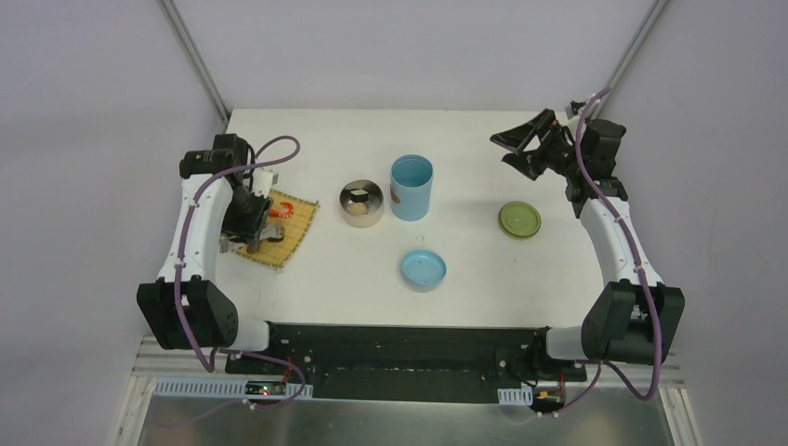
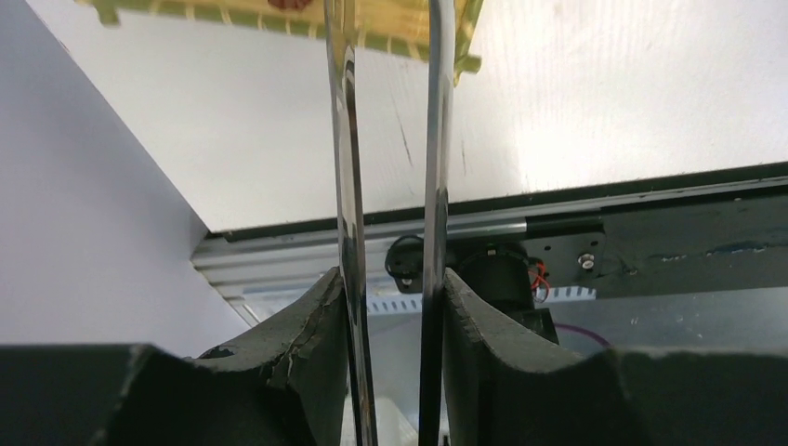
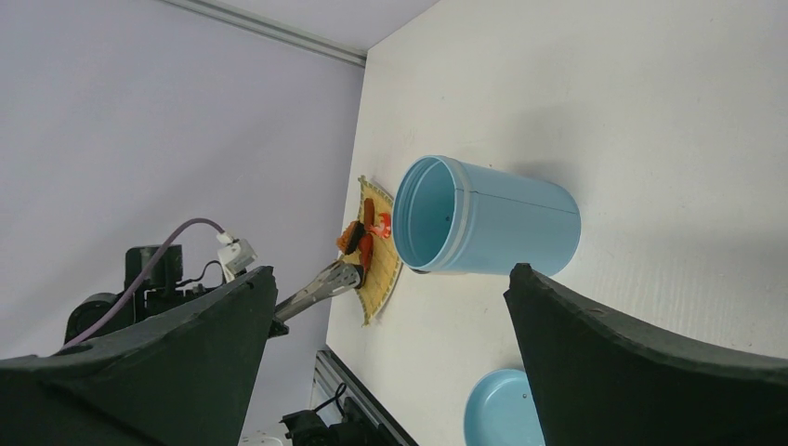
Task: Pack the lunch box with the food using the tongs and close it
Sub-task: Pick up the fake food from the plate.
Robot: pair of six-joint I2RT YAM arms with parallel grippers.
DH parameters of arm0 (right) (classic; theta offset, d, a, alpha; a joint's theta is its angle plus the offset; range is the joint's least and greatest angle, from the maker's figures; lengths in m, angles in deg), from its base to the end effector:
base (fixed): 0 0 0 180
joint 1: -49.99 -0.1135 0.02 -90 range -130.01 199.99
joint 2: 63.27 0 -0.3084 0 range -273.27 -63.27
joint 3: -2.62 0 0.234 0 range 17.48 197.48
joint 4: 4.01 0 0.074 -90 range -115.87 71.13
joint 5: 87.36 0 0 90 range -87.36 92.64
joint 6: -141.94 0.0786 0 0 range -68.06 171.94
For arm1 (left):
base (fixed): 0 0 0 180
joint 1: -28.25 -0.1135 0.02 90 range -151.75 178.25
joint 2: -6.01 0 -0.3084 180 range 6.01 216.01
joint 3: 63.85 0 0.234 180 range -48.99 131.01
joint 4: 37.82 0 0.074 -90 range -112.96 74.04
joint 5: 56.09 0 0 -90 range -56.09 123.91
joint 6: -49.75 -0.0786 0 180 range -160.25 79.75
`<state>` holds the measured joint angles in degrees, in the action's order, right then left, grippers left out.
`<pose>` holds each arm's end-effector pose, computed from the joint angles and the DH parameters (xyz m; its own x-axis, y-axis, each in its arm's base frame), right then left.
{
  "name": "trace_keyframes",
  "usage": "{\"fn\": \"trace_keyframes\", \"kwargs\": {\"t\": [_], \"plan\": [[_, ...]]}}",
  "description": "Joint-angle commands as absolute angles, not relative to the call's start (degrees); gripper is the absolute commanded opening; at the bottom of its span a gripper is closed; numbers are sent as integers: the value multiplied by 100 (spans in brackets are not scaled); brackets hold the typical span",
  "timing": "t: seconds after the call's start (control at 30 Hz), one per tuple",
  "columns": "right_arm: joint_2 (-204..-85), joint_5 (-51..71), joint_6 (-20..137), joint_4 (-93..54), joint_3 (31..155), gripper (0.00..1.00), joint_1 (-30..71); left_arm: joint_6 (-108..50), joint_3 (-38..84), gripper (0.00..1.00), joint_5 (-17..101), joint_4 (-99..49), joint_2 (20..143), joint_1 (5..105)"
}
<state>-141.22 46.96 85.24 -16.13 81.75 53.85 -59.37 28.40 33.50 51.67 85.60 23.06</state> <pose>0.3204 0.0334 0.3952 -0.5076 0.4279 -0.7478 -0.4278 0.6282 0.6499 0.2264 0.0211 0.3195 -0.9464 0.2429 -0.2130 0.2306 0.9696 0.0812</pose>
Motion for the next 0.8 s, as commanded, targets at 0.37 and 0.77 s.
{"fn": "trace_keyframes", "kwargs": {"t": [0.37,0.77], "plan": [[-13921,4790,8354,-1439,8261,99,5385,-7264,4606,31,4925,4506,8975,3880],[-13793,4905,8150,-1519,8227,99,5537,-8731,6174,31,5077,5001,10478,4281]]}}
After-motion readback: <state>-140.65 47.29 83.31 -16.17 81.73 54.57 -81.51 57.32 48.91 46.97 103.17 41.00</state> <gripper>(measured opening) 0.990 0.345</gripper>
